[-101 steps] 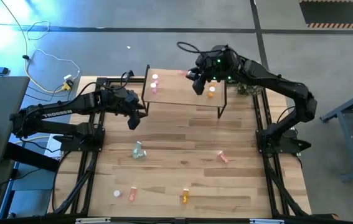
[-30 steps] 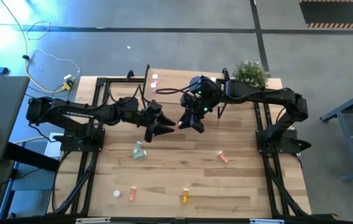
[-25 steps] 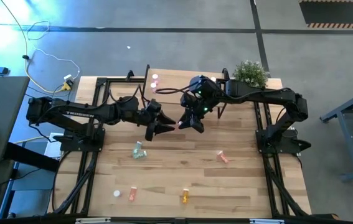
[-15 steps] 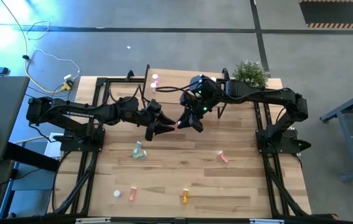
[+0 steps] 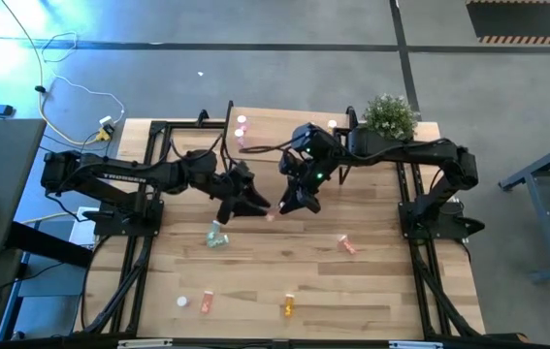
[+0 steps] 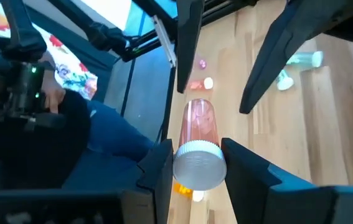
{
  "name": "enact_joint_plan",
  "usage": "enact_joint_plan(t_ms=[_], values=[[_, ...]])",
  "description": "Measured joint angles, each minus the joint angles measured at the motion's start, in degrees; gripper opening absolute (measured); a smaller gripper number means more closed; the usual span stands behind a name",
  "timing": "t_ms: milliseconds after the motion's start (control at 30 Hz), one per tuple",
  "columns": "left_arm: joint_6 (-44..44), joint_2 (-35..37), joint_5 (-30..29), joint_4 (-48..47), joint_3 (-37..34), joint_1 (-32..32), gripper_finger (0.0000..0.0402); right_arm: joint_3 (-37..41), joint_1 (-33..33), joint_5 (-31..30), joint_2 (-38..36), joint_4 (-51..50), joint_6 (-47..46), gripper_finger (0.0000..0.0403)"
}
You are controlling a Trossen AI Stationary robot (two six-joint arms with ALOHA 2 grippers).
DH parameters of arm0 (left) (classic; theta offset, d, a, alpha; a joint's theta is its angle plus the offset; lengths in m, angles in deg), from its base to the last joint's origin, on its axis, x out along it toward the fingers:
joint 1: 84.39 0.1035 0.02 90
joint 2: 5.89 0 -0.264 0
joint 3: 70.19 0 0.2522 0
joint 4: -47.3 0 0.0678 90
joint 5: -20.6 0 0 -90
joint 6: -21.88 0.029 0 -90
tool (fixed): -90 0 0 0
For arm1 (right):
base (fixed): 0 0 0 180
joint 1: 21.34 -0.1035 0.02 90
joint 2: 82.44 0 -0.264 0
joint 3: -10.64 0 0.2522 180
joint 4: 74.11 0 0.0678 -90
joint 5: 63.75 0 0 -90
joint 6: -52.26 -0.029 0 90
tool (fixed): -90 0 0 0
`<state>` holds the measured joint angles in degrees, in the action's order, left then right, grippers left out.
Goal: Pick and place medicine bottles onto shelf by color
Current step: Put the bottom right pink pill bottle on the shelf
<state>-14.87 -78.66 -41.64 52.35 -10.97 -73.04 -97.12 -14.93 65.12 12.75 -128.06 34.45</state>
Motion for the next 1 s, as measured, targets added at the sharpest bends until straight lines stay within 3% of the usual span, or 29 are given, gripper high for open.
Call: enact_joint_plan(t_ms=[267, 533, 1000], values=[[9.1, 0.0, 1.2, -17.3, 8.3, 1.5, 0.0184, 0.0, -0.2, -0.3, 0.6, -0.3, 0.3, 0.0114], [8.4, -2.3, 4.0, -17.6, 8.5, 0.6, 0.0184, 0.0, -0.2, 1.9, 2.5, -0.3, 1.3, 0.0114], [3.5, -9.0, 7.4, -6.4, 8.6, -0.7, 0.0184, 0.0, -0.5, 2.3, 3.1, -0.7, 1.6, 0.0114]])
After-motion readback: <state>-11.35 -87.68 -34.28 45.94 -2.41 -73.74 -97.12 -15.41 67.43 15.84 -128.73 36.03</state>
